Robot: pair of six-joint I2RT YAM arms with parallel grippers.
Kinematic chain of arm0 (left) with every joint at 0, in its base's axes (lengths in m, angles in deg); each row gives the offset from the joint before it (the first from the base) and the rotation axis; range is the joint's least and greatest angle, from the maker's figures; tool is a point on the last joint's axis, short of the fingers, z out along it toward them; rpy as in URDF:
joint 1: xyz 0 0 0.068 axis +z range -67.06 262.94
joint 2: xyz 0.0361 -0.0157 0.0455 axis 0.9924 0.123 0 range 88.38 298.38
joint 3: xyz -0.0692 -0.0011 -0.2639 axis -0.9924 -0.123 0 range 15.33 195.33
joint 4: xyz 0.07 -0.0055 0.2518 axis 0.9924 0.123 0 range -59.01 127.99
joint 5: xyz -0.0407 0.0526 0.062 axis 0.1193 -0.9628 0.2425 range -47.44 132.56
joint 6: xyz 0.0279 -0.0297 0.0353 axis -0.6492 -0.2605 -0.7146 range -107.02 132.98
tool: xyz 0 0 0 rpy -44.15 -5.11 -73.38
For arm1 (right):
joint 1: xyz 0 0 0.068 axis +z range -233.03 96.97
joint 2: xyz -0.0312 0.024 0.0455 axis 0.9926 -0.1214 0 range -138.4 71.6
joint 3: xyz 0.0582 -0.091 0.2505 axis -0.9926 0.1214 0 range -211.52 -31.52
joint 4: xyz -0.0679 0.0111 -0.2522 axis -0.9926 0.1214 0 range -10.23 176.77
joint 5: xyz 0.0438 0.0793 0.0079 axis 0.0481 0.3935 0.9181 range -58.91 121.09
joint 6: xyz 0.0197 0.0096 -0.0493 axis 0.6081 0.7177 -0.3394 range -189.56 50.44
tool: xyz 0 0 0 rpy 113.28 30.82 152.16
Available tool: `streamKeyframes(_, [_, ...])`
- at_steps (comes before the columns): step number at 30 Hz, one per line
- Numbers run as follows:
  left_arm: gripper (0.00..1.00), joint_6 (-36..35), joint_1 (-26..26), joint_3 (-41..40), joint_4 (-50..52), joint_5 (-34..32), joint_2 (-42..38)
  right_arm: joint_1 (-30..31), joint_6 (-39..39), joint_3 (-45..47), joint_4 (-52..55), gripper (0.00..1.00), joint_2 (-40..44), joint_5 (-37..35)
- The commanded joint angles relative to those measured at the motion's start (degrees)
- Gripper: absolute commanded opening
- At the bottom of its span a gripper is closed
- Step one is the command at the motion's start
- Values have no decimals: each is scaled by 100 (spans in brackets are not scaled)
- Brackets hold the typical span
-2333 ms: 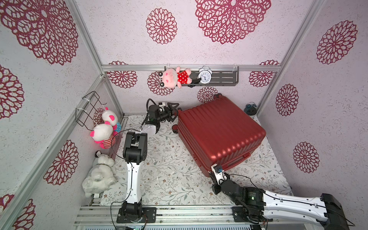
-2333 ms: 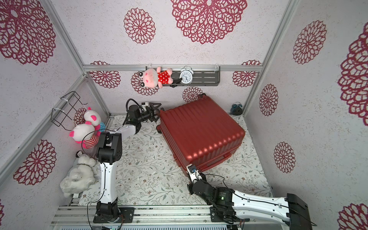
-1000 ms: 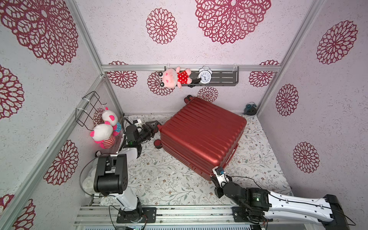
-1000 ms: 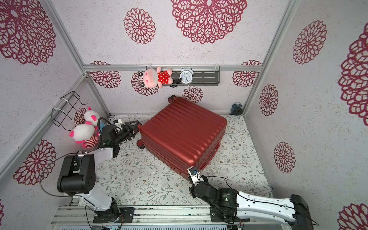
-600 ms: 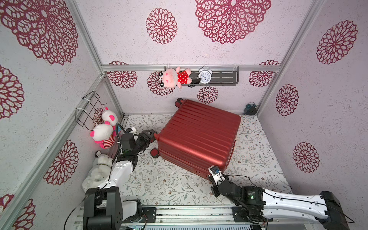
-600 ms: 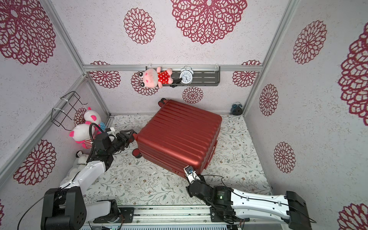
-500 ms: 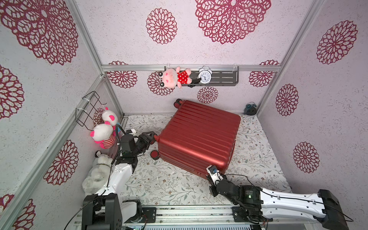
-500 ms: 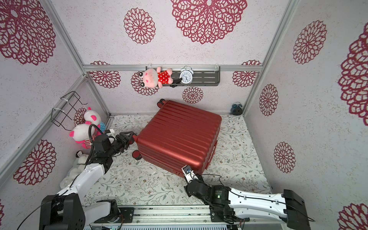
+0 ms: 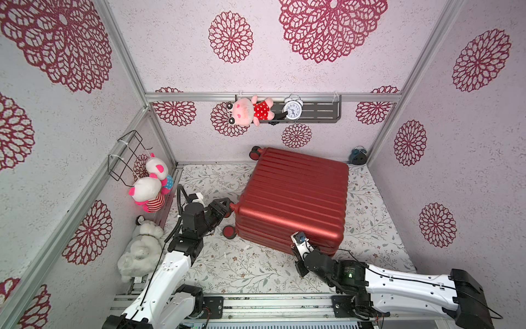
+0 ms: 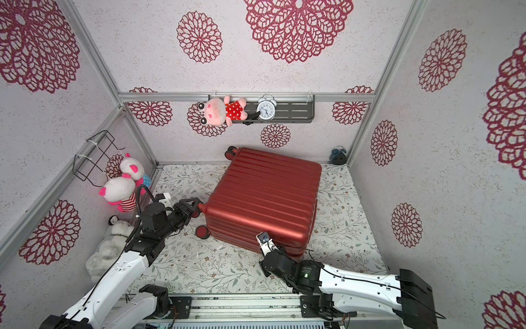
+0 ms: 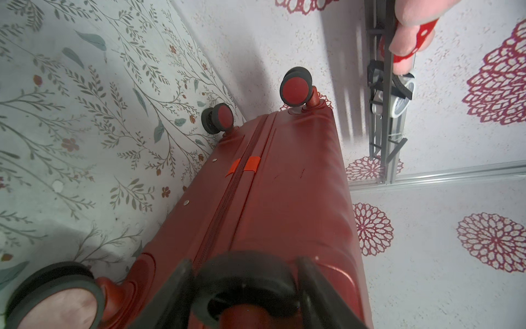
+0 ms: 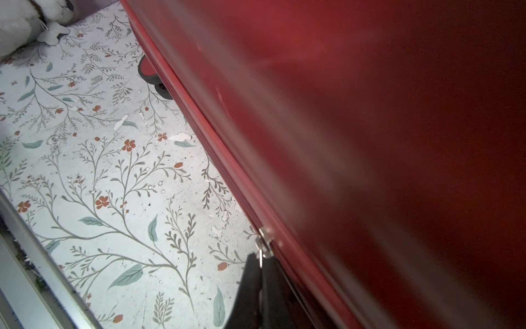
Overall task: Open the suitcase zippers
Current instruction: Unzip the zipper on the suitcase.
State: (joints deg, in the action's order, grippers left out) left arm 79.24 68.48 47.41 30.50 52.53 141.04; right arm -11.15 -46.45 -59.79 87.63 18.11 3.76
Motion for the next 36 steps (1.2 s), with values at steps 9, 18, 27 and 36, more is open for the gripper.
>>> streamKeyframes(9, [38, -530, -1960, -302, 375, -507, -785, -1365, -489, -32, -859, 0, -170, 1070])
streamKeyframes(18, [37, -432, -3386, -86, -204, -1249, 38, -1767, -621, 40, -1197, 0, -387, 1441])
streamKeyframes(27, [37, -540, -4269, 639, -569, -1580, 1266, -1758, -549, 386, -1603, 0, -37, 1778])
streamKeyframes(36, [37, -641, -4612, 1323, -875, -1532, 2329, -1594, -373, 925, -2235, 0, 455, 1775])
